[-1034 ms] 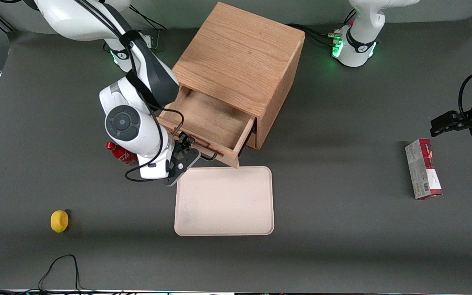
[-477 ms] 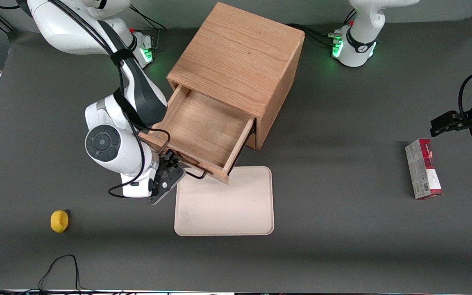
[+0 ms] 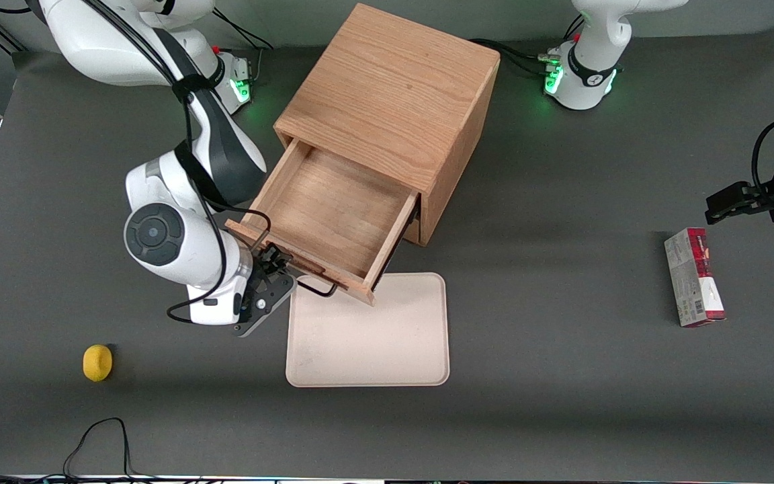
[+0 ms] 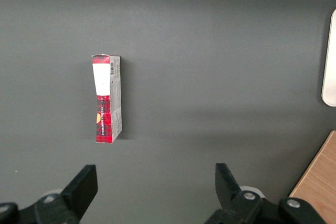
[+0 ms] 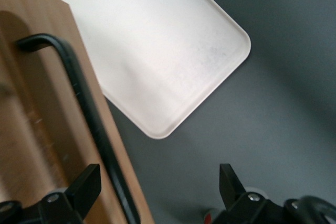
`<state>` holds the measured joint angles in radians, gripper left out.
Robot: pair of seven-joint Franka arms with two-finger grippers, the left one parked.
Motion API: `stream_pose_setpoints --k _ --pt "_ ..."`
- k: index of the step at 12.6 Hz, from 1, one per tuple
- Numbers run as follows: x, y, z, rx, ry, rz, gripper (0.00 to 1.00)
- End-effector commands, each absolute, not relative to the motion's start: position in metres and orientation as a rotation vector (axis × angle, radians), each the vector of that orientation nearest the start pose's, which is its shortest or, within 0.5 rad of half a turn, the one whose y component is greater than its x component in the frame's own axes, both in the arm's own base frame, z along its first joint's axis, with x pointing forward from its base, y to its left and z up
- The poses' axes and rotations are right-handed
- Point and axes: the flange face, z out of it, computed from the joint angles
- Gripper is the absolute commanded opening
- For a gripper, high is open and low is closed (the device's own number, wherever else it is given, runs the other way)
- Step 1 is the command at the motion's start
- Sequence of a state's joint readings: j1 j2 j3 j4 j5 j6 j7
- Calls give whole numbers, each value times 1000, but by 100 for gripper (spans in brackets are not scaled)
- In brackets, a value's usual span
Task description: Open upper drawer
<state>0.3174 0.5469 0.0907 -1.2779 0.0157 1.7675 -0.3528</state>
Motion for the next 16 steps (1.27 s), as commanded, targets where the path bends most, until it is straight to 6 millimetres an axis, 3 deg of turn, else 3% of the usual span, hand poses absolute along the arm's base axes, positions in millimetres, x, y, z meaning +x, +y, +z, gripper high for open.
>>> stream_pose_setpoints --k 1,2,4,7,9,11,13,16 --pt "654 233 487 -2896 -1054 46 100" --pt "651 207 507 -2899 -955 53 100" --pt "647 110 539 -2907 -638 38 100" --pt "603 23 568 -2956 -197 85 100" --pt "567 -5 588 -3030 53 91 100" --pt "538 -16 602 -3090 281 113 100" --pt "523 -25 613 -3131 336 87 100" --pt "489 -30 610 -3146 336 -14 100"
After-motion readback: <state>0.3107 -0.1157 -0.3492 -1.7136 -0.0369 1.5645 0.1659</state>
